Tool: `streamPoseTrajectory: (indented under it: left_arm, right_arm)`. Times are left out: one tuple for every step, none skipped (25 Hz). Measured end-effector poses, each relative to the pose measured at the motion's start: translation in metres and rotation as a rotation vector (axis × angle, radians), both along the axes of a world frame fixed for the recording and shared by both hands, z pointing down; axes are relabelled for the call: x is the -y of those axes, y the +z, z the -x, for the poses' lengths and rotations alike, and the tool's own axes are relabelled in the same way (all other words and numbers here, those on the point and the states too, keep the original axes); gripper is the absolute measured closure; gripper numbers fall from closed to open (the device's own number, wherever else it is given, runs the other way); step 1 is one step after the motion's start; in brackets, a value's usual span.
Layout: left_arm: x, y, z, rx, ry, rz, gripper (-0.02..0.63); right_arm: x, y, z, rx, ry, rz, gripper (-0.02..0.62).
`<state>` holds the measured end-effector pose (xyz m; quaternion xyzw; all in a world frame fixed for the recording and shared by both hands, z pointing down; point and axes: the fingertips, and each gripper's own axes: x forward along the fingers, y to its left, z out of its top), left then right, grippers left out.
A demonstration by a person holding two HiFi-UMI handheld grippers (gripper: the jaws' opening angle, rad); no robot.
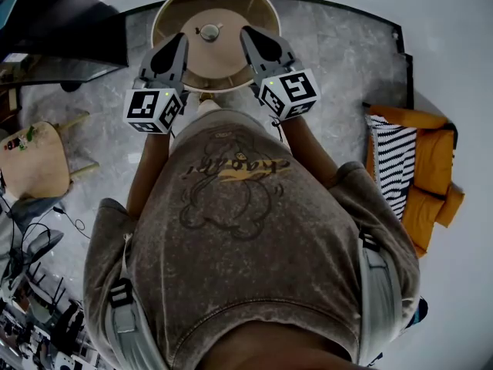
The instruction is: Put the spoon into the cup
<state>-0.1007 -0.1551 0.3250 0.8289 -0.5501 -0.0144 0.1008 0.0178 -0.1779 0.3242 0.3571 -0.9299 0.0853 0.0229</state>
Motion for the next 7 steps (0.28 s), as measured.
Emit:
streamPoseTrajectory:
  left_arm:
    - [0.0, -0.001, -0.001, 0.001, -0.001, 0.0, 0.589]
    - [-0.001, -0.002, -0.003, 0.001, -0.001, 0.001, 0.589]
    - [-0.001, -0.002, -0.005, 0.002, -0.002, 0.002, 0.589]
    - [-0.002, -0.003, -0.006, 0.002, -0.002, 0.003, 0.589]
    - [-0.001, -0.003, -0.007, 0.001, -0.002, 0.004, 0.589]
    - [-0.001, -0.003, -0.008, 0.0, -0.003, 0.005, 0.589]
    - [0.0, -0.003, -0.009, -0.001, -0.004, 0.007, 0.589]
  right_arm:
    - [0.0, -0.001, -0.002, 0.0, 0.001, 0.0, 0.577]
    - [-0.001, -0.001, -0.004, 0.0, 0.003, 0.001, 0.577]
    - [-0.001, -0.001, -0.006, 0.0, 0.004, 0.001, 0.577]
    - [-0.001, -0.001, -0.008, 0.0, 0.006, 0.002, 0.577]
    - [-0.001, -0.001, -0.01, 0.0, 0.007, 0.002, 0.577]
    - [-0.001, -0.001, -0.011, -0.001, 0.009, 0.002, 0.577]
    - [0.0, -0.001, -0.012, -0.001, 0.01, 0.002, 0.577]
